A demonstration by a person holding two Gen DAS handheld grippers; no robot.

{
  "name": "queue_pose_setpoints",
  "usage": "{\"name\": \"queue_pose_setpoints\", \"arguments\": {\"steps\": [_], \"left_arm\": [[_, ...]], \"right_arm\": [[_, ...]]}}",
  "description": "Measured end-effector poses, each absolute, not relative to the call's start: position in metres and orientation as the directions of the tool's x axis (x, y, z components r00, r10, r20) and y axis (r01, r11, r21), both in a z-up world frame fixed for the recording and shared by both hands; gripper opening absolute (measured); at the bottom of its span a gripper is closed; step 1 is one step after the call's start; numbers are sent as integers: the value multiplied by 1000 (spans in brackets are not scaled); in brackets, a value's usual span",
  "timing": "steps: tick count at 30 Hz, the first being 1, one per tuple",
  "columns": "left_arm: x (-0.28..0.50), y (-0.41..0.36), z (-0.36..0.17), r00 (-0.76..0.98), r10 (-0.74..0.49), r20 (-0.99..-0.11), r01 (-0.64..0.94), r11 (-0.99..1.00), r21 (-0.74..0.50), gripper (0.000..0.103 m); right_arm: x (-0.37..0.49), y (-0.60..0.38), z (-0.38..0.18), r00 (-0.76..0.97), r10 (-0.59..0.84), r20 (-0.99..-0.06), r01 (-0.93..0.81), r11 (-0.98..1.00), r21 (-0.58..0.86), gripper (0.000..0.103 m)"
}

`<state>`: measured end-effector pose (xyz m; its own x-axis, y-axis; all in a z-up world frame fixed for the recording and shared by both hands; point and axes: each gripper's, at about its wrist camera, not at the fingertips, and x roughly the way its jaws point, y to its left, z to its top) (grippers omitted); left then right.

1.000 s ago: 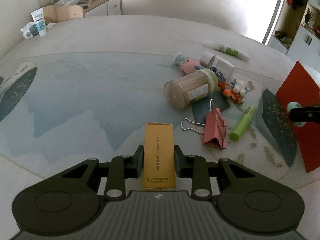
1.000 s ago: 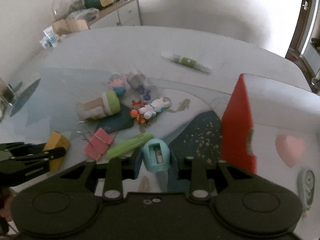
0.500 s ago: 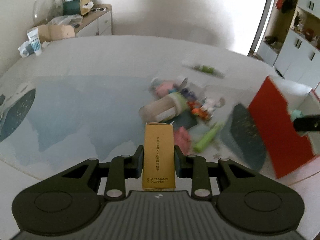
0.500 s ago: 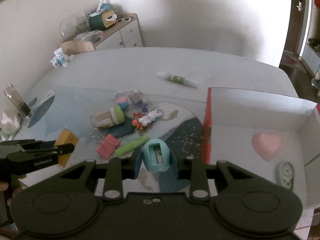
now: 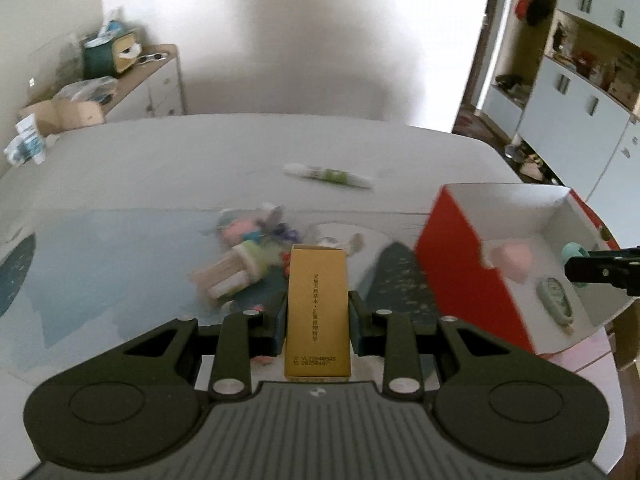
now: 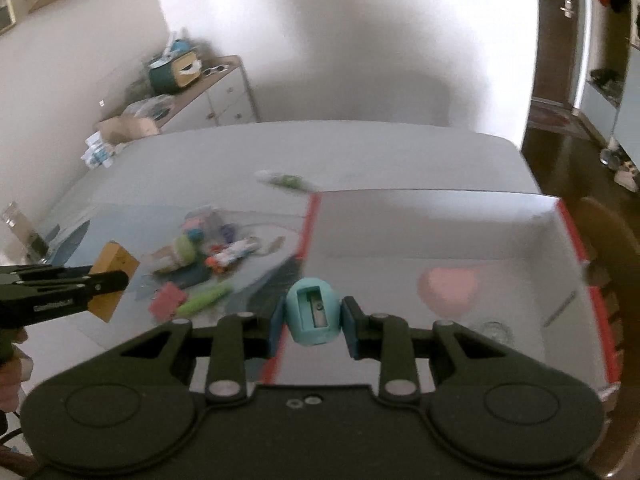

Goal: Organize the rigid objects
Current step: 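Carry the yellow box and teal sharpener into the red box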

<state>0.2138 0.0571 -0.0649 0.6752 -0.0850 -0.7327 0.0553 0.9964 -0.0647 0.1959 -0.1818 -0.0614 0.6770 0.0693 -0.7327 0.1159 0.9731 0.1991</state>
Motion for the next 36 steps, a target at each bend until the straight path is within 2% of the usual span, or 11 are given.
{"name": "queue_pose_setpoints", "arguments": {"steps": [17, 22, 29, 36], "left_arm": [[253, -78, -67, 637, -201, -745, 260, 965, -37, 30], [275, -113, -83, 571, -230, -788, 320, 946, -44, 30], [296, -153, -98, 576, -217, -788, 378, 926, 21, 29], [320, -168, -124, 533, -164, -830, 373, 926, 57, 29]], "right_arm": [[172, -271, -86, 665, 3, -746, 211, 958, 192, 29], [173, -297, -99, 657, 11, -753, 250, 940, 232, 30], [185, -314, -113, 649, 1, -761, 255, 942, 218, 29], [208, -320, -135, 597, 9, -802, 206, 965, 163, 29]]}}
